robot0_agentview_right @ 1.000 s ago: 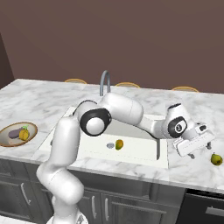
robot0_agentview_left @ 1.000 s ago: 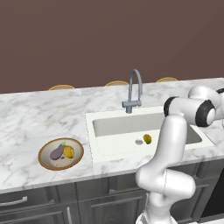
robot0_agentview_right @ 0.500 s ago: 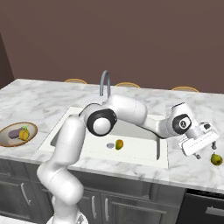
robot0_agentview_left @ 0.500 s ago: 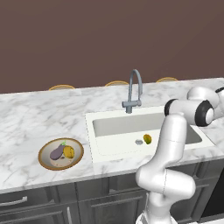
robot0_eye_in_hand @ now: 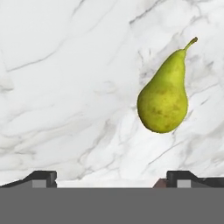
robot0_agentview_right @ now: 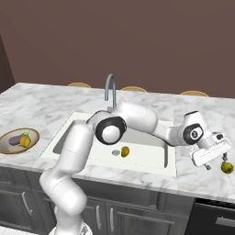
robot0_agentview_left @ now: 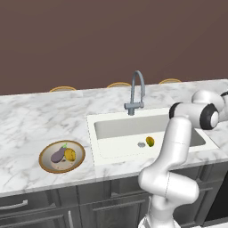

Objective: There is a mixed pile of frozen fruits and vegetables on the counter. Locate all the frozen vegetables and place the items in a bowl on the counter. Take all the frozen fruits and defrost them in a running sink.

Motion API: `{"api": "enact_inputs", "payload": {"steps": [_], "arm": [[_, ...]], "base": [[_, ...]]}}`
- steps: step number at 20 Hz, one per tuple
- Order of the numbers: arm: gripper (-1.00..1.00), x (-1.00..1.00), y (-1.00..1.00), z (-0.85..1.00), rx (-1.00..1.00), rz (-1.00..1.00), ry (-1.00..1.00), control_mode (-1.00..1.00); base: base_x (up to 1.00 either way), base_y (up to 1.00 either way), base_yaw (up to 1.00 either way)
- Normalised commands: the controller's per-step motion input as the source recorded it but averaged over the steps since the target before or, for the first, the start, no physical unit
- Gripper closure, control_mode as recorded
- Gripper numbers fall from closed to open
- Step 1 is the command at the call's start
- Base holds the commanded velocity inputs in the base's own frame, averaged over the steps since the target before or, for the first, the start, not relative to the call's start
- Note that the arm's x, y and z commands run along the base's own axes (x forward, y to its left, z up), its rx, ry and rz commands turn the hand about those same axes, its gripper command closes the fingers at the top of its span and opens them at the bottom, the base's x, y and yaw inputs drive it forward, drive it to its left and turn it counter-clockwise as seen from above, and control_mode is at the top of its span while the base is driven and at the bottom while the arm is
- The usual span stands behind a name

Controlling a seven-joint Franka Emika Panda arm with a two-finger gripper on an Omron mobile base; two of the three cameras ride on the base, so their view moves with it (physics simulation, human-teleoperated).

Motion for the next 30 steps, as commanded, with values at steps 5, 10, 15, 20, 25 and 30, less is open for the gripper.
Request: {"api": "enact_inputs", "payload": {"steps": [5, 10, 15, 20, 25, 30], "arm": [[-1.0, 0.11, -0.26, -0.03, 0.11, 0.0, -0.04, -1.0], [-1.0, 0.3, -0.14, 0.01, 0.06, 0.01, 0.01, -1.0], [-1.0, 0.31, -0.07, -0.01, 0.04, 0.03, 0.01, -1.0], [-1.0, 0.16, -0.2, -0.11, 0.05, 0.04, 0.0, -1.0], [-1.0, 0.01, -0.3, -0.17, 0.06, 0.02, 0.0, -1.0], [-1.0, -0.05, -0.07, -0.44, 0.05, 0.0, 0.01, -1.0]], "base": [[0.0, 0.0, 0.0], [0.0, 0.0, 0.0], [0.0, 0.0, 0.0], [0.0, 0.0, 0.0], [0.0, 0.0, 0.0], [0.0, 0.0, 0.0]]}}
